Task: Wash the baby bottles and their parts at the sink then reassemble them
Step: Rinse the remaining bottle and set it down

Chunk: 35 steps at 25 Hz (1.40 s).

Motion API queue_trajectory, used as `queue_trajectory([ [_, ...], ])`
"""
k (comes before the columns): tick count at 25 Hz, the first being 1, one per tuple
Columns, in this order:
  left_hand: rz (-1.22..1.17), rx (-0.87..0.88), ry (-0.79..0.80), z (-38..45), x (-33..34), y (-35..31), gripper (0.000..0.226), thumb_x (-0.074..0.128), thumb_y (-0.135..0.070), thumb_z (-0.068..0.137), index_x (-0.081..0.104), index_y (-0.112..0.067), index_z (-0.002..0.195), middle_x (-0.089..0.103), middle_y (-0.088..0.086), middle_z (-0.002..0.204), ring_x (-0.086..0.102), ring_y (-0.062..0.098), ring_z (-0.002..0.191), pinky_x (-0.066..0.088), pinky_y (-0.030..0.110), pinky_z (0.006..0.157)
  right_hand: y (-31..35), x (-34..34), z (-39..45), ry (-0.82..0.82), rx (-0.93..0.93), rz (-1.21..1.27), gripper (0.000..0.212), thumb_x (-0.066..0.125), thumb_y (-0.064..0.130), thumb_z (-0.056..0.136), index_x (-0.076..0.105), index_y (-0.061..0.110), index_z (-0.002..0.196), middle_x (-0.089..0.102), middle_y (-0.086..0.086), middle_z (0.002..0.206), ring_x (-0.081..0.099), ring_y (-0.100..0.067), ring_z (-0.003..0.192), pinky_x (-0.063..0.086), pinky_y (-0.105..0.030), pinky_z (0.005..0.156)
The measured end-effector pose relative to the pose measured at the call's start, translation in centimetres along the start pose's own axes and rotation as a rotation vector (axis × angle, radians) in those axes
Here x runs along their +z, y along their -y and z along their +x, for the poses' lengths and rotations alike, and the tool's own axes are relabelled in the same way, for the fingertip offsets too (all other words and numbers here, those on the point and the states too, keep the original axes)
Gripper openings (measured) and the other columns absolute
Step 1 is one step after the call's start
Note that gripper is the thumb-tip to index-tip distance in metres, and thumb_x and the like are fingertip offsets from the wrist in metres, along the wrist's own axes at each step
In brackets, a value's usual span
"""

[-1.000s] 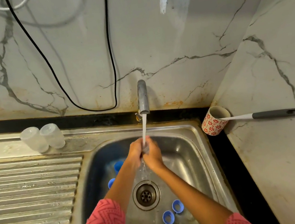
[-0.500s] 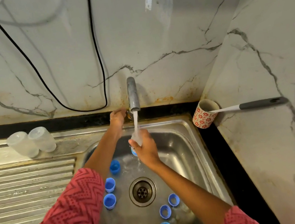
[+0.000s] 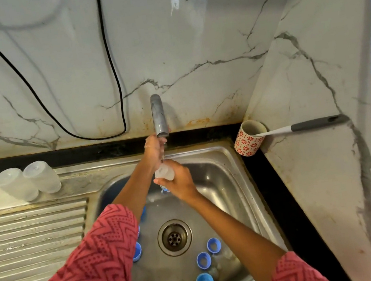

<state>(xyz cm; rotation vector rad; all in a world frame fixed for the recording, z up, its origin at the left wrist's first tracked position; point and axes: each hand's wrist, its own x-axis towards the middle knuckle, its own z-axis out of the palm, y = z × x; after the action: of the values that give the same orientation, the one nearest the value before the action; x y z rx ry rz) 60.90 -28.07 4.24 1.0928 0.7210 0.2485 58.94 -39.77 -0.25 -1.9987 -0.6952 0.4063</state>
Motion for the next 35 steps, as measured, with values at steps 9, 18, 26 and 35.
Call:
queue_trajectory([
  [9, -0.231, -0.412, 0.079, -6.7, -4.5, 13.8, 0.031, 0.04, -0.026, 0.094, 0.06, -0.002, 0.093, 0.06, 0.017, 0.089, 0.062, 0.026, 0.075, 0.05, 0.035, 0.07, -3.1, 0.3, -5.2, 0.29, 0.742, 0.609, 0.032, 0.05, 0.04, 0.096, 0.058, 0.011, 0.104, 0.064, -0.006, 0.08, 0.065, -0.007, 0.057, 0.051, -0.019, 0.05],
  [18, -0.104, -0.467, -0.231, -13.4, -6.0, 20.5, 0.026, 0.043, -0.016, 0.097, 0.053, -0.001, 0.078, 0.055, 0.014, 0.074, 0.054, 0.024, 0.066, 0.049, 0.03, 0.052, -5.6, 2.1, -10.2, 0.602, 0.987, 0.258, 0.035, 0.069, 0.04, 0.077, 0.059, 0.008, 0.089, 0.062, -0.01, 0.085, 0.061, -0.019, 0.077, 0.053, -0.035, 0.077],
  [26, 0.611, -0.34, -0.155, -16.0, -6.4, 19.3, 0.016, 0.048, -0.016, 0.092, 0.061, -0.008, 0.091, 0.063, 0.011, 0.088, 0.056, 0.02, 0.072, 0.05, 0.029, 0.064, -2.9, -0.8, -11.6, 0.446, 0.687, -0.187, 0.045, 0.076, 0.046, 0.072, 0.056, 0.008, 0.085, 0.059, -0.006, 0.088, 0.06, -0.019, 0.077, 0.048, -0.028, 0.067],
  [35, 0.912, -0.029, -0.022, -17.8, -9.1, 16.9, 0.027, 0.065, -0.008, 0.082, 0.059, -0.016, 0.107, 0.058, 0.002, 0.1, 0.054, 0.014, 0.089, 0.049, 0.024, 0.082, 2.4, -1.4, -10.3, 0.703, 0.561, 0.066, 0.031, 0.067, 0.035, 0.085, 0.059, 0.009, 0.1, 0.06, -0.01, 0.097, 0.061, -0.02, 0.082, 0.054, -0.029, 0.069],
])
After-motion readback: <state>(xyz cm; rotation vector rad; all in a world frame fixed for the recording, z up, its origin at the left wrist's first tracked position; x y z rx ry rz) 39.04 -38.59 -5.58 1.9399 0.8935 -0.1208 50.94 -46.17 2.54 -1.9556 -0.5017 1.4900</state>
